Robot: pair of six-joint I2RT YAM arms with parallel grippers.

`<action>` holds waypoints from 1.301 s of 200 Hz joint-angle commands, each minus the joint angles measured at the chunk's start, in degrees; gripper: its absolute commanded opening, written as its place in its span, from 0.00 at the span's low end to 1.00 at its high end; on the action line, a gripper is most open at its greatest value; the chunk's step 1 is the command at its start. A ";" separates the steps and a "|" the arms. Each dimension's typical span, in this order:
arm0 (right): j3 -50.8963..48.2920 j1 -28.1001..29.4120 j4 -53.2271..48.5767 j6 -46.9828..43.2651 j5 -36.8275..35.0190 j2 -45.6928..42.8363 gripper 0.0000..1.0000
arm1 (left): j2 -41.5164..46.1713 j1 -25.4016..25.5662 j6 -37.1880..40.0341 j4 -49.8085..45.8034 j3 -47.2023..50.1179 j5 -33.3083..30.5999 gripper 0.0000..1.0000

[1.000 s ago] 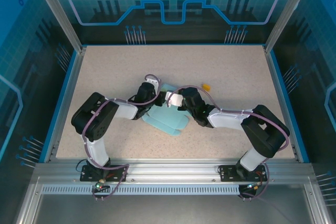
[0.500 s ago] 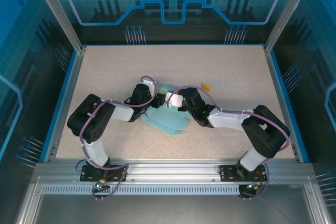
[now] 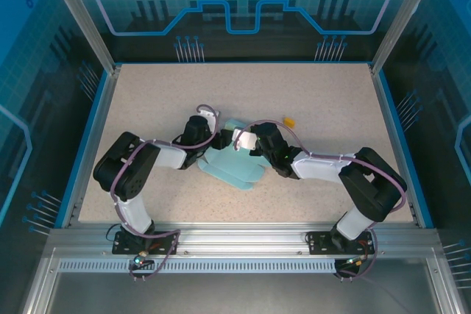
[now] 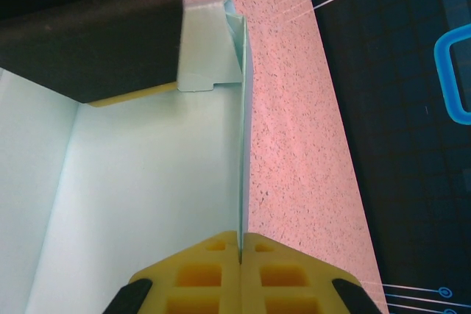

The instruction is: Fold the paper box

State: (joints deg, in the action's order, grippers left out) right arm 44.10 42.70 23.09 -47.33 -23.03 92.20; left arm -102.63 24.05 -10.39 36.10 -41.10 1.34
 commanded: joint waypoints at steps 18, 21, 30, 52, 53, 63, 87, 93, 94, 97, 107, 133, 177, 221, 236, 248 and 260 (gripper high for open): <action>-0.39 -0.11 -4.85 0.40 0.36 -0.62 0.00 | -0.39 -1.14 0.02 0.18 -3.34 -0.81 0.69; -0.33 -0.21 -4.89 0.44 0.35 -0.58 0.00 | -0.47 -1.14 0.02 0.14 -3.35 -0.79 0.69; -0.35 -0.13 -4.81 0.40 0.31 -0.58 0.00 | -0.68 -1.19 -0.01 0.07 -3.50 -0.95 0.69; -0.24 -0.15 -4.81 0.40 0.57 -0.63 0.00 | -0.78 -1.22 -0.01 -0.71 -3.73 -2.08 0.65; -0.24 -0.11 -4.81 0.40 0.59 -0.63 0.00 | -0.76 -1.21 0.05 -0.74 -3.81 -2.11 0.65; -0.24 -0.12 -4.81 0.48 0.78 -0.71 0.00 | -0.74 -1.17 0.03 -1.49 -4.09 -2.90 0.61; -0.36 0.11 -5.12 0.66 1.30 -0.86 0.00 | -0.75 -1.13 -0.40 -3.69 -4.88 -6.12 0.51; -0.35 0.27 -5.24 0.74 1.55 -0.96 0.00 | -0.69 -1.05 -0.54 -4.19 -5.07 -7.13 0.49; -0.38 0.27 -5.24 0.75 1.56 -0.97 0.00 | -0.71 -1.08 -0.57 -4.28 -5.06 -7.31 0.49; -0.41 0.31 -5.24 0.80 1.64 -1.04 0.00 | -0.75 -1.11 -0.63 -4.47 -5.11 -7.78 0.47; -0.46 0.45 -5.33 0.94 1.81 -1.15 0.00 | -0.73 -0.94 -0.92 -5.17 -5.22 -10.01 0.43; -0.46 0.79 -5.76 1.25 2.08 -1.58 0.00 | -0.40 -0.23 -0.80 -7.17 -5.52 -16.60 0.34; -0.24 1.56 -6.69 2.72 3.43 -2.20 0.00 | -0.52 1.46 -2.77 -13.73 -8.30 -30.34 0.26; -0.77 1.78 -6.83 3.54 3.47 -2.71 0.00 | -1.80 2.18 -3.12 -16.97 -10.56 -36.17 0.25; -0.83 1.69 -6.59 3.81 3.47 -3.06 0.00 | -1.82 2.23 -2.82 -16.02 -10.30 -34.50 0.25; -0.69 1.36 -6.33 4.15 3.02 -3.15 0.00 | -1.57 2.23 -2.27 -14.34 -9.47 -31.46 0.27; -0.36 0.95 -6.00 4.67 2.10 -3.06 0.00 | -1.18 2.09 -1.31 -12.25 -8.49 -27.27 0.30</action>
State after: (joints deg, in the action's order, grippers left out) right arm 44.64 42.74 22.74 -43.86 -22.26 92.12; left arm -102.72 30.83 -11.03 22.94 -50.24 -15.33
